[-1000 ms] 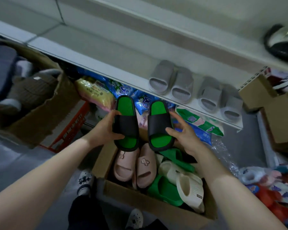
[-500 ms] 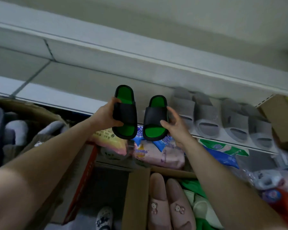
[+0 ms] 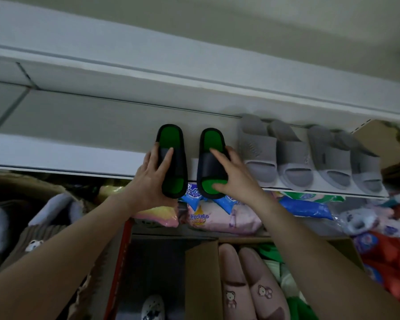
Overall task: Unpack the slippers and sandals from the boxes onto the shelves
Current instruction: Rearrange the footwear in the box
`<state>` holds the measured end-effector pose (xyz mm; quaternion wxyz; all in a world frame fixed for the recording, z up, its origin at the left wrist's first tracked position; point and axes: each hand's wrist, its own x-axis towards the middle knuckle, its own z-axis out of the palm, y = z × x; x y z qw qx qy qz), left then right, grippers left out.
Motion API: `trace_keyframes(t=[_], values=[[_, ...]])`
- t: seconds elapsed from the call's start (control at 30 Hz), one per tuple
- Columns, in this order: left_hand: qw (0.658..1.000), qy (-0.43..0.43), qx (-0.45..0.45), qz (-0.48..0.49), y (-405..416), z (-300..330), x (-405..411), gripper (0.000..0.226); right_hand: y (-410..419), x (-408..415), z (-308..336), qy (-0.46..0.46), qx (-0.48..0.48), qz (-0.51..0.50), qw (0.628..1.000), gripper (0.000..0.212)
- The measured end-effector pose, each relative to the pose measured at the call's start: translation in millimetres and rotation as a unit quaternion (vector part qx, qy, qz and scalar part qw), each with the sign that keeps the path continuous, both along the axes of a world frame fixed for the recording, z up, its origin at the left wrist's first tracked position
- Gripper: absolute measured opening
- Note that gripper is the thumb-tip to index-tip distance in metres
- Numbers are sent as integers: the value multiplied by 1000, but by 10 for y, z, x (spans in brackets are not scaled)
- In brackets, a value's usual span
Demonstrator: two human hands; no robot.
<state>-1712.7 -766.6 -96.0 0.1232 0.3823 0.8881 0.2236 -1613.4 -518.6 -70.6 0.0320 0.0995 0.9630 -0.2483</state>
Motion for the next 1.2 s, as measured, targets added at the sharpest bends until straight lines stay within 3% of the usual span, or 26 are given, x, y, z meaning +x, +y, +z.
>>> trace_keyframes(t=[0.33,0.67,0.8,1.0,1.2], values=[[1000,19,3,2,257,-30,-489,142,108,-525,-48,32,95,4,995,82],[999,23,-29,-20,335,12,-720,141,191,-641,-49,17,109,24,994,80],[998,57,-35,-2,361,139,-535,113,258,-467,125,11,127,42,991,73],[982,180,64,-4,546,251,218,54,581,290,210,63,167,48,983,55],[993,101,58,5,921,-141,1309,39,1004,1491,-177,81,163,34,983,52]])
